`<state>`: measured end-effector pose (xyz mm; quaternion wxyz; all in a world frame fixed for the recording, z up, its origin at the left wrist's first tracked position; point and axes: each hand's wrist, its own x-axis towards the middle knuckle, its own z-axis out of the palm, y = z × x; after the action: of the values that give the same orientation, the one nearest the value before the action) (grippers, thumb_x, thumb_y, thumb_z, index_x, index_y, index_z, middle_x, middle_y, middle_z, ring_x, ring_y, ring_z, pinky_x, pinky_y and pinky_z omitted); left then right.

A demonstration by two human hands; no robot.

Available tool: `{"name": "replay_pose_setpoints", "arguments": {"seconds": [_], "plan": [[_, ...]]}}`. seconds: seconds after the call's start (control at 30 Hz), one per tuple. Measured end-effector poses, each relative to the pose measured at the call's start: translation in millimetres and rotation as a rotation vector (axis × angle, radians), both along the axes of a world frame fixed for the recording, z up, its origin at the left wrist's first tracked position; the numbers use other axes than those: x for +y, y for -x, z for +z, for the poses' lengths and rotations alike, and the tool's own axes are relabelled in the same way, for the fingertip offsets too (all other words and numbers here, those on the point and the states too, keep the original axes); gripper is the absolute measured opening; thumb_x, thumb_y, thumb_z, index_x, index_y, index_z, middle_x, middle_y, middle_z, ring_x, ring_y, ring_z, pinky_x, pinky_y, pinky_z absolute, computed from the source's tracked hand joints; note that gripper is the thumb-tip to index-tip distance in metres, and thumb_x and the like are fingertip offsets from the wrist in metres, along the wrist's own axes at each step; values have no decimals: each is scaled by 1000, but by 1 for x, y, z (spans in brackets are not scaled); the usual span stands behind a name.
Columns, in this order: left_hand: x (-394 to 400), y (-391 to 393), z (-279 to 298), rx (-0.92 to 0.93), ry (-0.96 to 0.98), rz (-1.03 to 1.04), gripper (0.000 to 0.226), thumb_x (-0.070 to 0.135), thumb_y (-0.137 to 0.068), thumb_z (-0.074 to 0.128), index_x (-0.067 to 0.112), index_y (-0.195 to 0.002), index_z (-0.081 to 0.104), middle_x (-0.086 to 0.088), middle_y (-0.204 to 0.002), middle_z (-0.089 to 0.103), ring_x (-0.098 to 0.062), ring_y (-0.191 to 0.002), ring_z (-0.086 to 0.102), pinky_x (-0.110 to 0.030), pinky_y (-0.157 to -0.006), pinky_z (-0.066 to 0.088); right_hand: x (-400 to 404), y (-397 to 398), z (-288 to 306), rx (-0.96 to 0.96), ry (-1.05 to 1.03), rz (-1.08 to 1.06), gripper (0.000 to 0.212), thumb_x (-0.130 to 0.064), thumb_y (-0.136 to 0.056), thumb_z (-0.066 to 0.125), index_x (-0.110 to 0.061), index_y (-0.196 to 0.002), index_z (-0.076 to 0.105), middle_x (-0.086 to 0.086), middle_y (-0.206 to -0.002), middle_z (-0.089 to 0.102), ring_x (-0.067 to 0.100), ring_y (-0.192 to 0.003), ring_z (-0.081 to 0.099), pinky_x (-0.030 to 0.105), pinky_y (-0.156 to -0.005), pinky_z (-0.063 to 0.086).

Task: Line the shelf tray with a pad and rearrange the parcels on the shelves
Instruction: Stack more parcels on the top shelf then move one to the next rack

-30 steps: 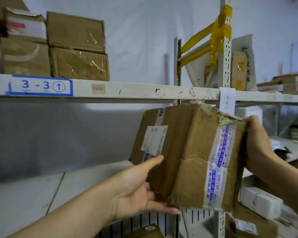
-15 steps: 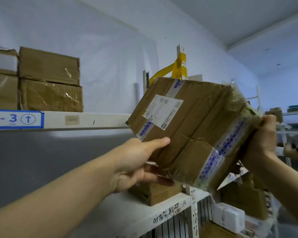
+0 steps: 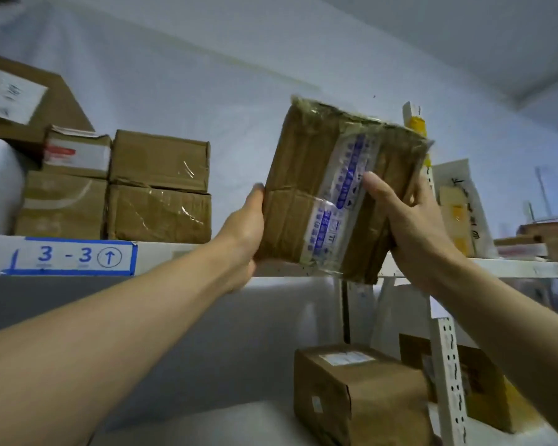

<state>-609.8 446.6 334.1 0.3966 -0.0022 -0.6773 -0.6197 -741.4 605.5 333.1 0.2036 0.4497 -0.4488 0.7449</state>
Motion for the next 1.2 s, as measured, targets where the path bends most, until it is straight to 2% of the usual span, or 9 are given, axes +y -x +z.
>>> {"name": "replay_pose_setpoints", "arguments": {"seconds": [0.07, 0.17, 0.27, 0.37, 0.5, 0.63, 0.8, 1.0, 1.2], "plan": [[-14, 12, 11, -4, 174, 105, 101, 98, -64, 32, 33, -138, 54, -2, -138, 62, -26, -128, 57, -56, -110, 39, -20, 10, 19, 16, -4, 22, 76, -49, -76, 82, -27, -139, 46, -3, -121, 69, 14, -107, 70, 43, -88, 59], [-36, 27, 22, -47, 395, 312, 126, 106, -45, 33, 27, -141, 52, -4, -138, 61, -27, -127, 56, -51, -111, 40, -49, 30, 41, 9, -58, 80, 74, -47, -79, 80, -24, -140, 46, -2, -120, 68, 13, -105, 70, 37, -90, 59], [-56, 31, 26, -95, 532, 515, 101, 93, -69, 38, 16, -130, 61, -5, -122, 68, -26, -112, 63, -41, -102, 49, -73, 52, 52, 26, -140, 140, 67, -44, -80, 79, -21, -135, 50, 2, -119, 70, 15, -105, 71, 41, -93, 59], [-78, 33, 27, -163, 627, 684, 93, 92, -68, 40, 16, -113, 69, -4, -112, 71, -26, -113, 62, -43, -101, 48, -92, 65, 56, 53, -218, 148, 68, -40, -83, 77, -21, -140, 46, 3, -121, 67, 16, -104, 70, 35, -88, 60], [-98, 37, 28, -55, 567, 643, 39, 52, -90, 61, 16, -102, 69, 6, -95, 73, -15, -96, 70, -35, -93, 54, -115, 79, 58, 85, -271, 122, 72, -41, -82, 77, -19, -142, 44, 2, -121, 65, 18, -107, 69, 37, -90, 59], [-109, 44, 21, 4, 547, 819, 36, 36, -89, 70, 7, -111, 70, -6, -103, 73, -22, -96, 69, -40, -93, 54, -136, 86, 56, 105, -346, 4, 63, -41, -89, 72, -23, -142, 44, 0, -121, 64, 18, -106, 66, 38, -86, 59], [-118, 49, 16, -42, 623, 1064, 36, 24, -78, 82, 12, -106, 61, -6, -110, 61, -20, -95, 58, -29, -79, 43, -153, 91, 48, 99, -433, -139, 49, -33, -94, 68, -17, -136, 49, 6, -118, 63, 25, -102, 64, 39, -75, 60], [-116, 49, 6, -5, 743, 1107, 22, 9, -80, 74, 17, -91, 56, 5, -73, 56, -21, -80, 58, -32, -71, 46, -158, 94, 31, 159, -518, -288, 50, -20, -97, 64, -14, -143, 45, 9, -124, 64, 31, -109, 64, 50, -95, 56], [-100, 59, -27, 250, 733, 1160, 15, 17, -82, 70, 17, -96, 65, 2, -104, 47, -26, -106, 47, -21, -82, 27, -127, 95, -9, 247, -319, -394, 53, -27, -99, 62, -18, -148, 43, 4, -140, 56, 18, -128, 52, 36, -107, 44]]}}
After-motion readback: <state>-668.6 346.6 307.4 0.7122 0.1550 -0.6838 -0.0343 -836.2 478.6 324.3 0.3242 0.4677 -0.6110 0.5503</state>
